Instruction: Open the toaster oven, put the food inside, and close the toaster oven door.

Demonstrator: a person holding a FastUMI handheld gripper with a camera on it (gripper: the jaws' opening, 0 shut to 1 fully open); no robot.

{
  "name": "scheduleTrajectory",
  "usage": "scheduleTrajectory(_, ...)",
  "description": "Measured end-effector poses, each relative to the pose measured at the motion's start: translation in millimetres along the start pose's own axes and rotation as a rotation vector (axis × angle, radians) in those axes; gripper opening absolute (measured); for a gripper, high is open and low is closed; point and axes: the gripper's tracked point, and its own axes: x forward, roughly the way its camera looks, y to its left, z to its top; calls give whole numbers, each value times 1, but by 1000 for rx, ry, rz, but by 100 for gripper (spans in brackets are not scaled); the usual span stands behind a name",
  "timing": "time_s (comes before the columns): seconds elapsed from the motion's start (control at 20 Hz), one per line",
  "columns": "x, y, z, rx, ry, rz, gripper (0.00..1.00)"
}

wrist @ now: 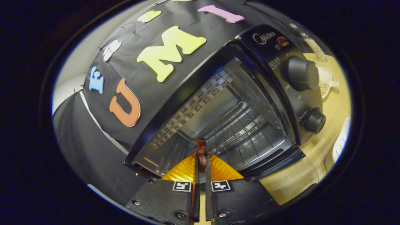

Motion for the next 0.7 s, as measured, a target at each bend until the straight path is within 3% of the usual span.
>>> scheduleTrajectory(0.3,3,-6,0,-95,5,-57,13)
scheduleTrajectory(0.45,5,-15,1,-184,4,-148,16)
scheduleTrajectory(0.55,2,-24,7,-286,-8,-254,21)
scheduleTrajectory(0.7,-9,-33,26,-421,-63,-383,35)
